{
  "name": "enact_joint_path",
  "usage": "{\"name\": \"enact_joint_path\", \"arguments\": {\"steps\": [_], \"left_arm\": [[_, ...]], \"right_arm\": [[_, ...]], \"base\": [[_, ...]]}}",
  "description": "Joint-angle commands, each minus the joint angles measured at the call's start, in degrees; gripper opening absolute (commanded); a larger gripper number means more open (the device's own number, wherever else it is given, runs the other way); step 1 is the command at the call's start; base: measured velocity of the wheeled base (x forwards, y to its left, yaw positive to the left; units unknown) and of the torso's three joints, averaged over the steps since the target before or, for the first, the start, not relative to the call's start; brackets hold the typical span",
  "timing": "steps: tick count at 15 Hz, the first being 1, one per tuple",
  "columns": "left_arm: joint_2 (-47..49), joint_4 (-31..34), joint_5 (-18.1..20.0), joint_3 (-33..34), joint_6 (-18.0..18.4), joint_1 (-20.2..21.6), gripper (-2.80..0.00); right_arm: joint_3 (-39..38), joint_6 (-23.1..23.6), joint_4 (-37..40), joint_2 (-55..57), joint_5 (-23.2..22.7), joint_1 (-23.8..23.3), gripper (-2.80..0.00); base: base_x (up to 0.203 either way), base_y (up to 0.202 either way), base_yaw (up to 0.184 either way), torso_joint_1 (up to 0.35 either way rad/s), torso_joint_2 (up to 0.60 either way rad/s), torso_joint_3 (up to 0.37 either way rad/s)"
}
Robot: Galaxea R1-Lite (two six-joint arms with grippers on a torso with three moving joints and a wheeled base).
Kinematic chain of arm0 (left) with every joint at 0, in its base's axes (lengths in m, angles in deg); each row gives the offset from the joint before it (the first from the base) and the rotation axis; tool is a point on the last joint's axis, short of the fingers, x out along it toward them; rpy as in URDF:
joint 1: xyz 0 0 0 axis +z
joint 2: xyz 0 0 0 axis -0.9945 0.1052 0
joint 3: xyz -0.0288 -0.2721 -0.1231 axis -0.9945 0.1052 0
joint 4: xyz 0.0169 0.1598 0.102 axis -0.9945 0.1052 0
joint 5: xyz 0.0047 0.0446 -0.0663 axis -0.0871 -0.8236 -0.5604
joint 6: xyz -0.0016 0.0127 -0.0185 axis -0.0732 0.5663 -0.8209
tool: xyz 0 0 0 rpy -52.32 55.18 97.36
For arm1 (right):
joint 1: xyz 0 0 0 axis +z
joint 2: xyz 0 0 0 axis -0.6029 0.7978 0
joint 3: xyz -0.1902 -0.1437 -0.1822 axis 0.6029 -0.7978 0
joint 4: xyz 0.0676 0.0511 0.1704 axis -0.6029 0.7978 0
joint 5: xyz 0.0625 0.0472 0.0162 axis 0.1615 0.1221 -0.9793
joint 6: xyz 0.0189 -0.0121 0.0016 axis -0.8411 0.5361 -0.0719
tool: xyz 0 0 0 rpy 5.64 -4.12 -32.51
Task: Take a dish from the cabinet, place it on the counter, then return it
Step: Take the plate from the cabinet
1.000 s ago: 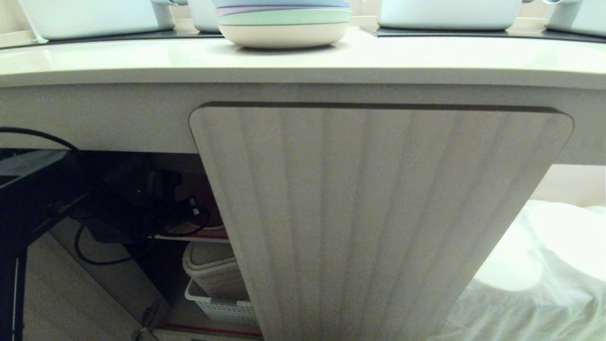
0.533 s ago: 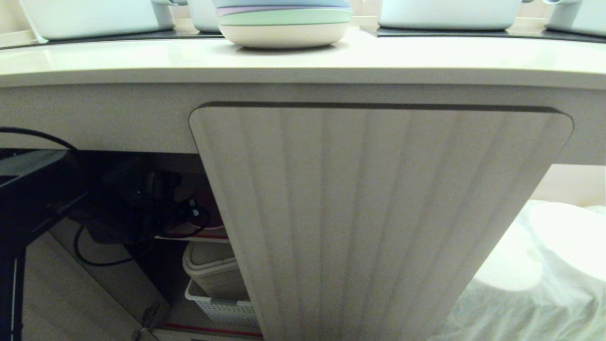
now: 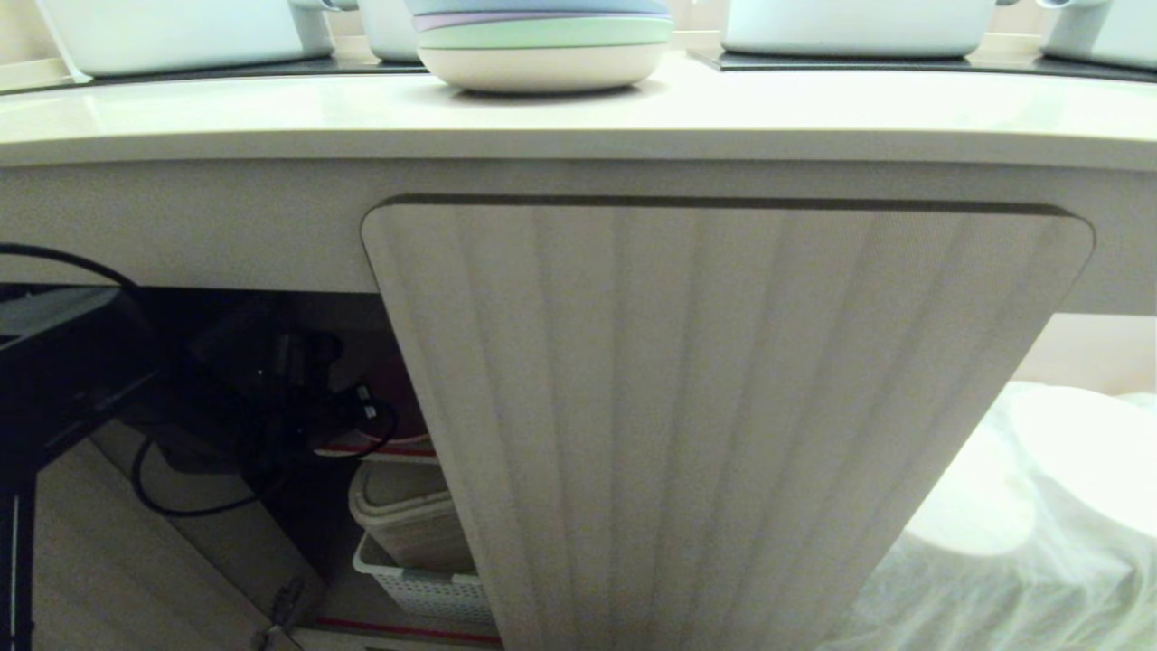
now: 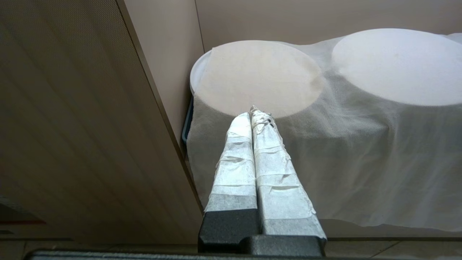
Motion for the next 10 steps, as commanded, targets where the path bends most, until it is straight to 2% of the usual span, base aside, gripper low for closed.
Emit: {"name": "enact_joint_path", "arguments": {"steps": [1, 10], "left_arm": [[-1.04, -0.16, -0.03, 1.88, -0.15, 0.0, -2.8], [-5.57, -0.27, 0.23, 7.29, -0.24, -0.42, -2.8]], "right_arm": [[0.0, -0.07, 0.0, 0.0, 0.02, 0.01, -2.8], [0.0, -0.02, 0.0, 0.0, 0.02, 0.01, -2.8]], "base": [[0.0, 0.0, 0.0, 0.0, 0.0, 0.0], [0.0, 0.0, 0.0, 0.0, 0.0, 0.0]]}}
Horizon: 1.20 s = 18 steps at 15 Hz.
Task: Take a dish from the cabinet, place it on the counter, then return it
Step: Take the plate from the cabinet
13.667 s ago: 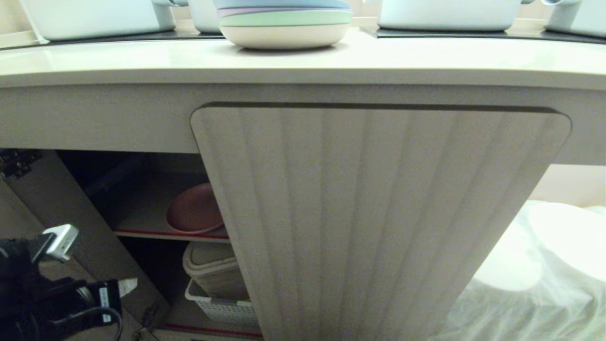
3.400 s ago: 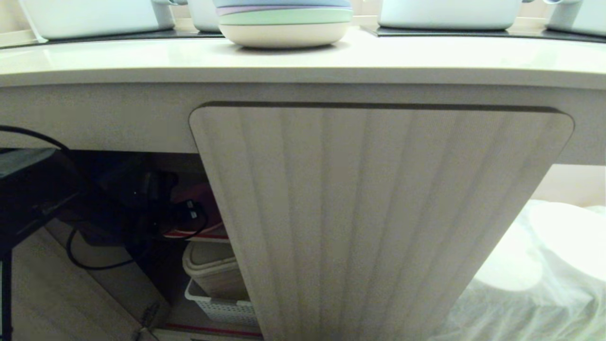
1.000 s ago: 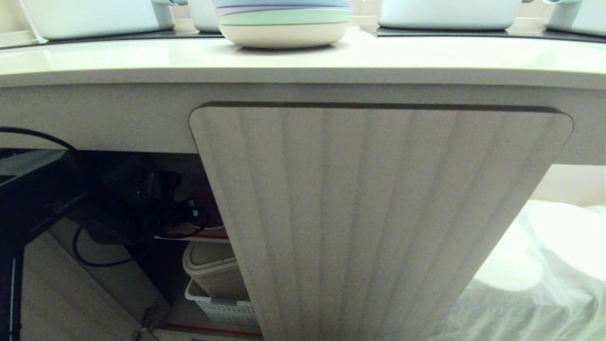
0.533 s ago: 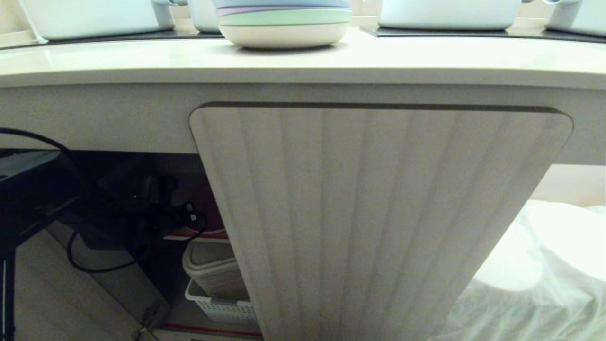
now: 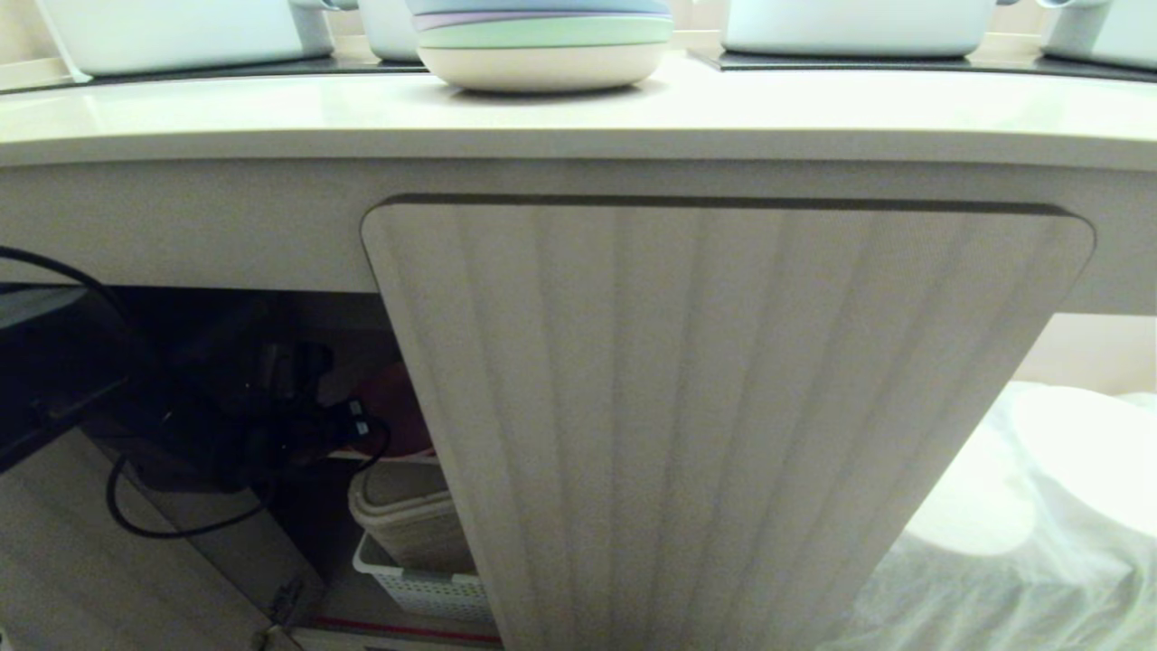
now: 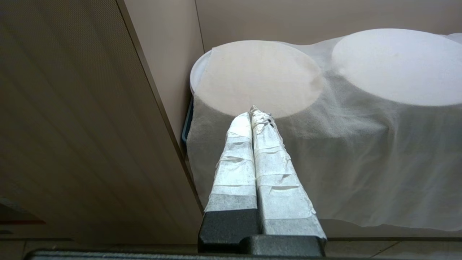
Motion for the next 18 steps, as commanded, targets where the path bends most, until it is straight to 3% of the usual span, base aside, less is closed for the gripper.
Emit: {"name": "enact_joint_path", "arguments": {"steps": [1, 9, 18], "left_arm": [[-1.77, -0.38, -0.08, 1.81, -0.16, 0.0, -2.8], [-4.87, -6.12, 0.12, 10.76, -0.2, 0.74, -2.8], [-11.76, -6.99, 1.06, 18.85, -1.47, 1.15, -2.8]], "right_arm": [[0.0, -0.02, -0.02, 0.0, 0.02, 0.01, -2.8], [0.0, -0.02, -0.04, 0.0, 0.02, 0.01, -2.8], [0.0, -0.02, -0.02, 0.0, 0.02, 0.01, -2.8]], "base": [[0.0, 0.0, 0.0, 0.0, 0.0, 0.0], [0.0, 0.0, 0.0, 0.0, 0.0, 0.0], [0.0, 0.0, 0.0, 0.0, 0.0, 0.0]]}}
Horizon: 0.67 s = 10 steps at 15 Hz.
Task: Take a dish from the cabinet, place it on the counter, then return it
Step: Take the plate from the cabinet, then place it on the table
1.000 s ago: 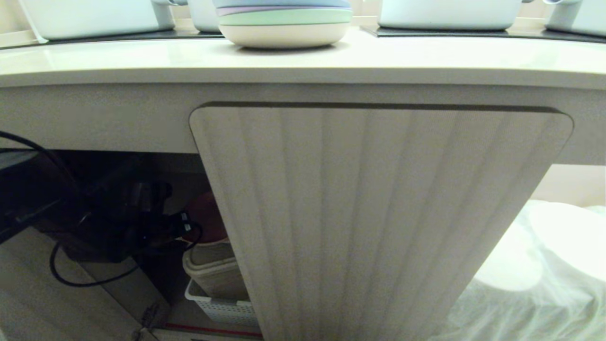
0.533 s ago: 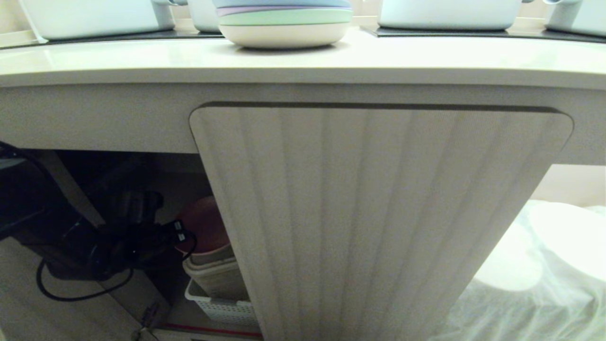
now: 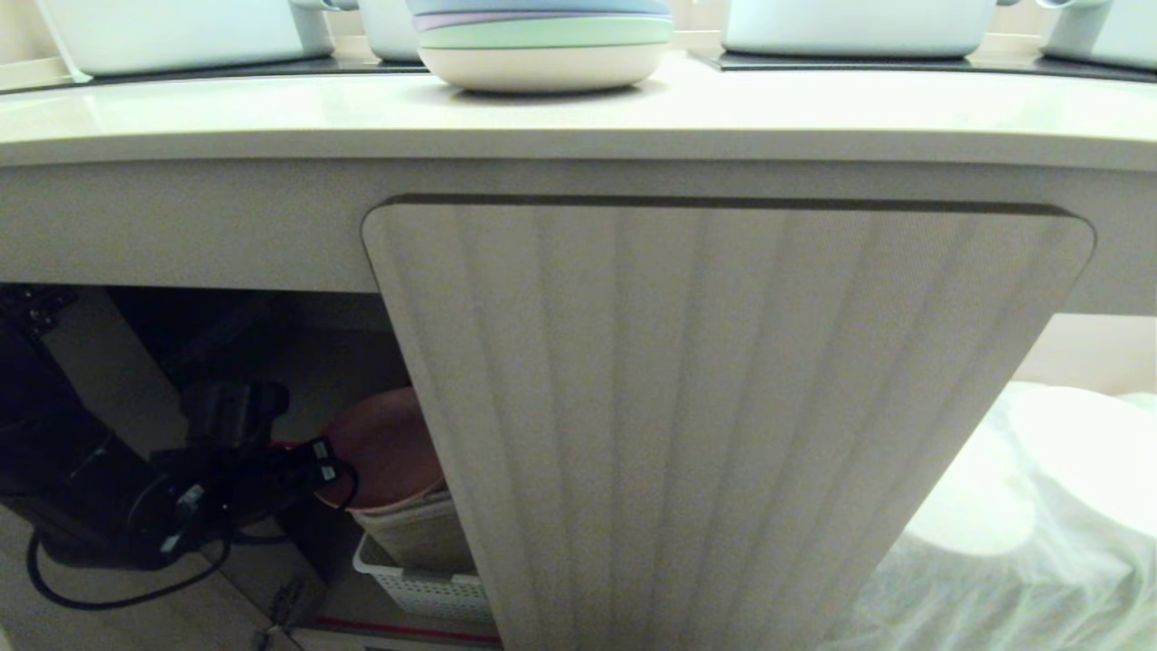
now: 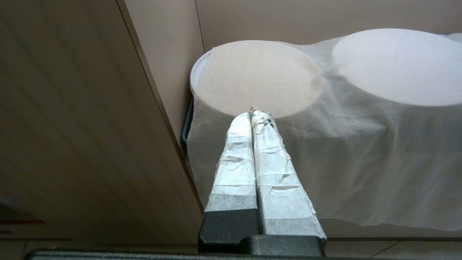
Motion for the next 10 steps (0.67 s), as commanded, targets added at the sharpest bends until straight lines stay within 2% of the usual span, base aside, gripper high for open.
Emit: {"name": "enact_joint_path", "arguments": {"steps": [1, 6, 10], "left_arm": [[-3.22, -0.43, 0.24, 2.41, -0.2, 0.26, -2.8], [-8.66, -0.72, 2.45, 8.26, -0.5, 2.36, -2.8], [-12.53, -0.69, 6.12, 11.69, -0.46, 7.78, -2.8]], "right_arm": [[-0.02, -0.02, -0.02, 0.0, 0.03, 0.01, -2.8], [-0.02, -0.02, -0.02, 0.0, 0.03, 0.01, -2.8], [-0.02, -0.02, -0.02, 0.0, 0.03, 0.01, -2.8]], "base": [[0.0, 0.0, 0.0, 0.0, 0.0, 0.0], [0.0, 0.0, 0.0, 0.0, 0.0, 0.0], [0.0, 0.0, 0.0, 0.0, 0.0, 0.0]]}}
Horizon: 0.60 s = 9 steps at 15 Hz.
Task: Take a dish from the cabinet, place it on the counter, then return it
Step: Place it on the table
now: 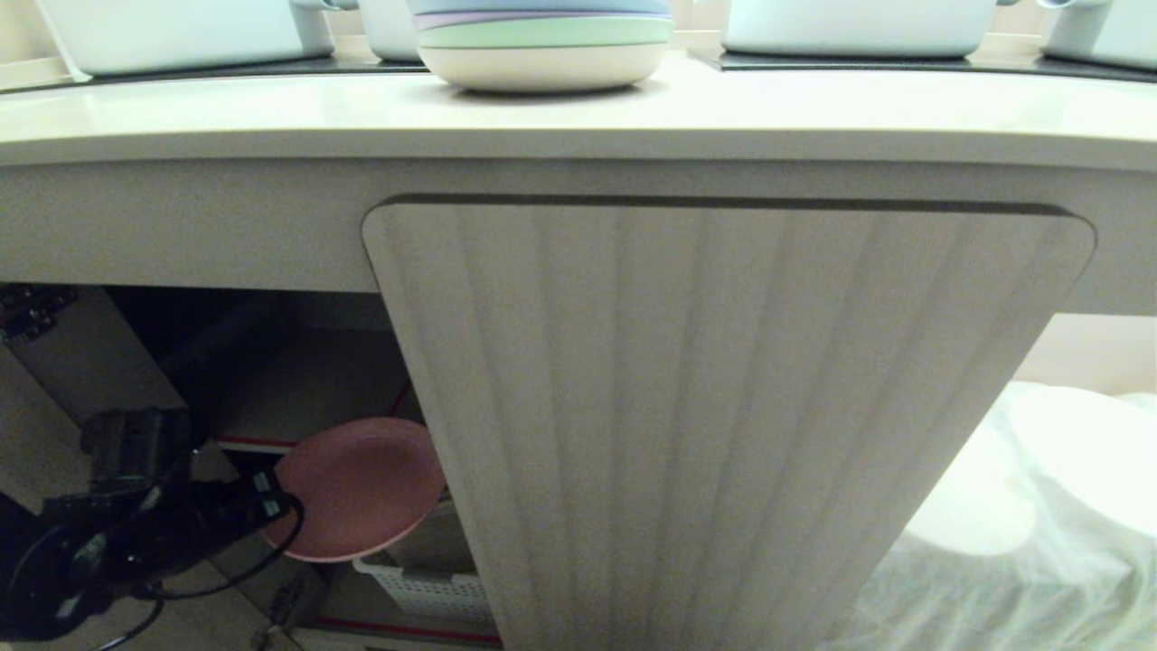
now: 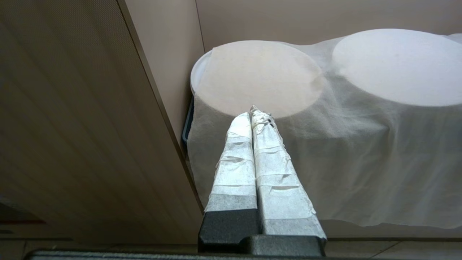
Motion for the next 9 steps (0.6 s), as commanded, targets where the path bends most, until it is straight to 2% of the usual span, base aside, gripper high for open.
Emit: {"name": "enact_joint_path", "arguments": {"steps": [1, 9], "left_arm": [[-3.39, -0.25, 1.23, 2.01, -0.17, 2.21, -2.8], [-14.4, 0.02, 5.43, 12.81, 0.06, 1.6, -2.8]], "right_arm": [[0.0, -0.02, -0.02, 0.0, 0.02, 0.01, -2.8], [0.0, -0.02, -0.02, 0.0, 0.02, 0.01, -2.8]], "base": [[0.0, 0.0, 0.0, 0.0, 0.0, 0.0], [0.0, 0.0, 0.0, 0.0, 0.0, 0.0]]}}
